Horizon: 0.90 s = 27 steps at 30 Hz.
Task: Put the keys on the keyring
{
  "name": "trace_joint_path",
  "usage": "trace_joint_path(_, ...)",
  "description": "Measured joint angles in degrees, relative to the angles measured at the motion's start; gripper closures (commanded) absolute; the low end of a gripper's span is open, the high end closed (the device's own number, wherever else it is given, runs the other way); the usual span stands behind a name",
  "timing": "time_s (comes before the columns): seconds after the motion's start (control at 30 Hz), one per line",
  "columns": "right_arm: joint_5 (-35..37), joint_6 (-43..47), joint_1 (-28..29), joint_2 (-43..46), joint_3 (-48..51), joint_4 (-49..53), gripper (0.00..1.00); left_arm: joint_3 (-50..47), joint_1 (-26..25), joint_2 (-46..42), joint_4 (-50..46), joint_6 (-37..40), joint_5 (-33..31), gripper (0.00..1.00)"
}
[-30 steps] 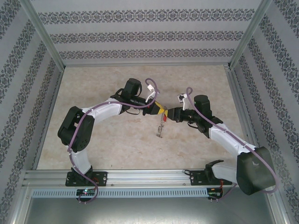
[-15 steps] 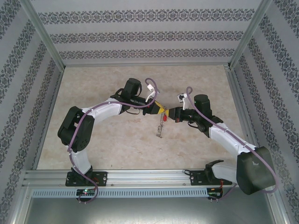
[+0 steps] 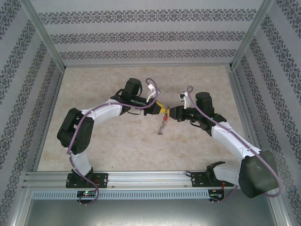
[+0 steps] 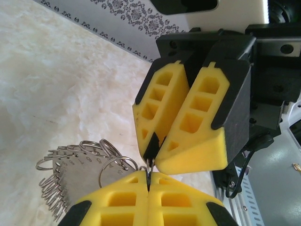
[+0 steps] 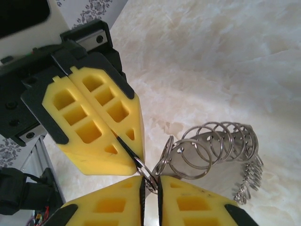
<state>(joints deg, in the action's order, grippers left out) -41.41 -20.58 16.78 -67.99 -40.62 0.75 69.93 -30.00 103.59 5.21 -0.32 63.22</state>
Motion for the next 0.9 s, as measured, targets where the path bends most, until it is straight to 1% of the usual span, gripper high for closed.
trace_joint_path(0.13, 0.04, -0.04, 0.0, -0.07, -0.35, -0.48, 0.81, -0.26, -0.02, 0.0, 0.0, 0.0, 0.0, 1.0)
trace_joint_path(0.63, 0.13, -0.04, 0.74, -1.68, -0.76, -1.27, 0.79, -0.5, -0.02, 0.0, 0.02, 0.0, -0.02, 1.0)
trace_joint_path(0.67, 0.13, -0.04, 0.74, -1.68, -0.63, -1.46, 0.8, -0.5, -0.02, 0.0, 0.02, 0.0, -0.02, 1.0)
trace_joint_path(0.8, 0.04, -0.02, 0.74, -1.6, 0.35, -2.01, 0.88, -0.72, -0.02, 0.0, 0.0, -0.02, -0.24, 1.0)
trace_joint_path(0.9, -0.13, 0.09, 0.74, -1.29, 0.81, -2.1, 0.98, -0.83, 0.0, 0.0, 0.0, -0.15, -0.7, 1.0)
